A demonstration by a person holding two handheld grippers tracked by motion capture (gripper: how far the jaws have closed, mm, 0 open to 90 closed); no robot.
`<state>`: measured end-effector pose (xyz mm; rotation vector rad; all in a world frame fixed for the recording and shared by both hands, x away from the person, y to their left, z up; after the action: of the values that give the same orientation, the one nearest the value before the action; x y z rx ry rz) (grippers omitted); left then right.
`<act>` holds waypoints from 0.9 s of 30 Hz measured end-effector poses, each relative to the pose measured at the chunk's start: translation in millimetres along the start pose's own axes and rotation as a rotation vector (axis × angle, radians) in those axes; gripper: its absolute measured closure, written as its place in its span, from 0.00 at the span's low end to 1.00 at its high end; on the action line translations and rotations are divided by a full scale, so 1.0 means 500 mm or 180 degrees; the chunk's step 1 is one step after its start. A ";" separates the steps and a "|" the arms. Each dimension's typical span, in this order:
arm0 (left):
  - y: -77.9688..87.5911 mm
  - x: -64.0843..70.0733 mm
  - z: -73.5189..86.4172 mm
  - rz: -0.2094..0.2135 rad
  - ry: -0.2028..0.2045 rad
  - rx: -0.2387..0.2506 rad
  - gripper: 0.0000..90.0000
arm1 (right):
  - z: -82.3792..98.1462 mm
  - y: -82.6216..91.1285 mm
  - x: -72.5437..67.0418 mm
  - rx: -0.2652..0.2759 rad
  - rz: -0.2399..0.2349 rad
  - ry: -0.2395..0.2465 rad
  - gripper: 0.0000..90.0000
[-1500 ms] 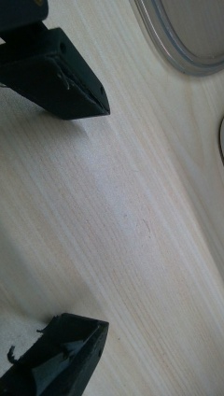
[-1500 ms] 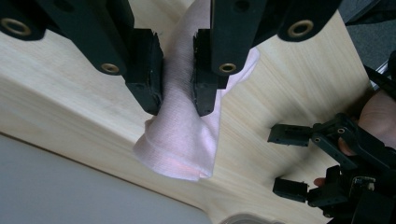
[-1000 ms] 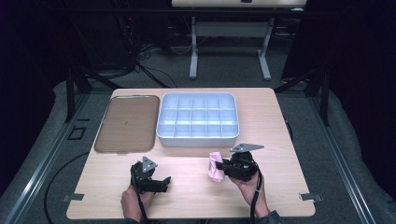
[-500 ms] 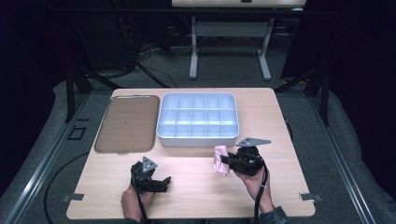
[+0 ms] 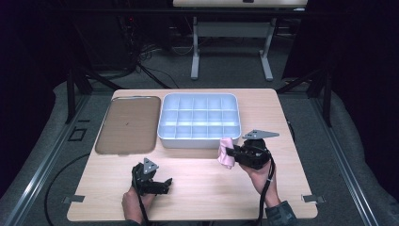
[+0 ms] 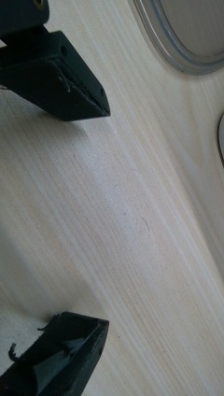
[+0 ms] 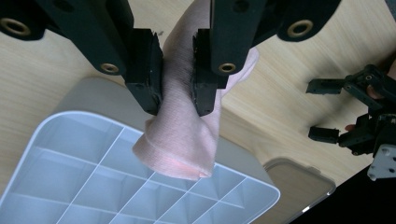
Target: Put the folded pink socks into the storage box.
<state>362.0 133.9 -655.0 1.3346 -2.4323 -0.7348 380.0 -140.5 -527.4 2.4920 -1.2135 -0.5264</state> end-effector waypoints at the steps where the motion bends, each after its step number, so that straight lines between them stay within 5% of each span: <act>1: 0.000 0.000 0.000 0.0000 0.0000 0.0001 0.01 | -0.004 0.001 0.002 0.0005 0.0011 0.0006 0.84; 16: -0.001 0.000 0.000 0.0000 0.0003 0.0005 0.01 | -0.068 0.007 0.030 0.0120 0.0098 0.0116 0.84; 27: -0.001 0.000 -0.001 -0.0003 0.0002 0.0004 0.01 | -0.107 -0.008 0.073 0.0153 0.0306 0.0174 0.84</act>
<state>362.5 133.7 -655.0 1.3362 -2.4324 -0.7331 428.0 -160.8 -488.9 2.4555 -1.3318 -0.4066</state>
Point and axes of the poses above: each handheld gripper's, and its own axes: y roughly backward along the jaws, z roughly out of its underside, x roughly to its right, the point moved 9 cm from there along -y, roughly forward along the jaws, and after that the axes turned 11 degrees about x, right-handed, at the moved point
